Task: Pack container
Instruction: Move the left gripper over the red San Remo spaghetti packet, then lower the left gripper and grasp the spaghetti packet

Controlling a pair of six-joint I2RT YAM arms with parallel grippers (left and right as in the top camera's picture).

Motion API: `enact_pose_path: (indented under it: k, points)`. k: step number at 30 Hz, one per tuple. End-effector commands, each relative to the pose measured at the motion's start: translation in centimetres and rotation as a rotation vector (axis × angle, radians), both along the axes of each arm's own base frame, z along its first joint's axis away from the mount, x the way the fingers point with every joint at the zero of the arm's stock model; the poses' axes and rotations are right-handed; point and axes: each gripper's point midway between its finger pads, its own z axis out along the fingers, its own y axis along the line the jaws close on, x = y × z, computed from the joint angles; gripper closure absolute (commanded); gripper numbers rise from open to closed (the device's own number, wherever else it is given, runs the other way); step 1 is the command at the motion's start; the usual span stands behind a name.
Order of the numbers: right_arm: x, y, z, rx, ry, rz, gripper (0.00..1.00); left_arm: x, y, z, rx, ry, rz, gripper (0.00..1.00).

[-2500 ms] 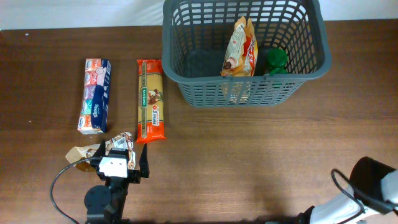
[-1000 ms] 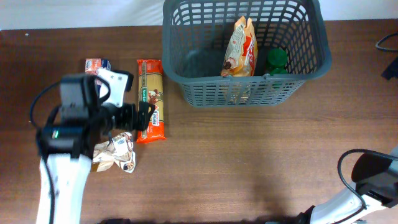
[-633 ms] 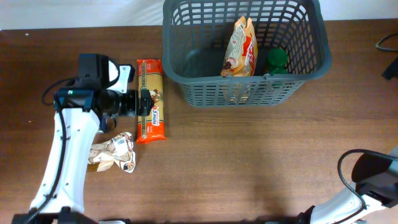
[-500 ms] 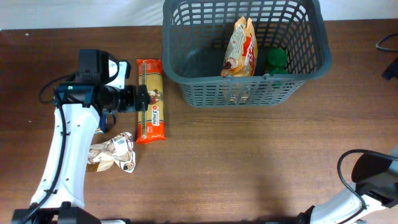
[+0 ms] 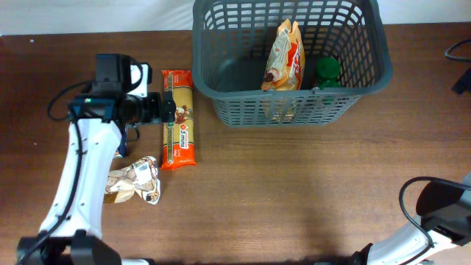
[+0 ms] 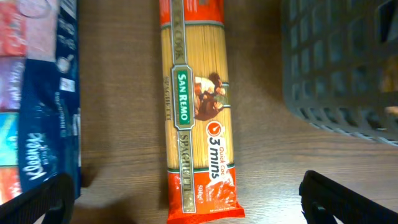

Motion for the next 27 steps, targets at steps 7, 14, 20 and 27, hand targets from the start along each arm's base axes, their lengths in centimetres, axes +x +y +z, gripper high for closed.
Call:
enact_pose_path:
  k: [7,14,20,27]
  points:
    - [-0.3,-0.3,0.0,-0.01,0.006,-0.02,0.01,1.5,-0.7,-5.9,0.025,0.138,0.006,0.01]
    - [-0.3,-0.3,0.0,-0.01,0.006,-0.02,0.01,2.2,-1.4,-8.7,0.032,0.183,-0.008,0.01]
    - [-0.3,-0.3,0.0,-0.01,0.006,-0.02,0.01,2.1,-1.8,-10.6,0.133,0.216,-0.016,0.01]
    - [-0.3,-0.3,0.0,-0.01,0.006,-0.02,0.01,2.4,-2.1,-12.4,0.137,0.24,-0.01,0.01]
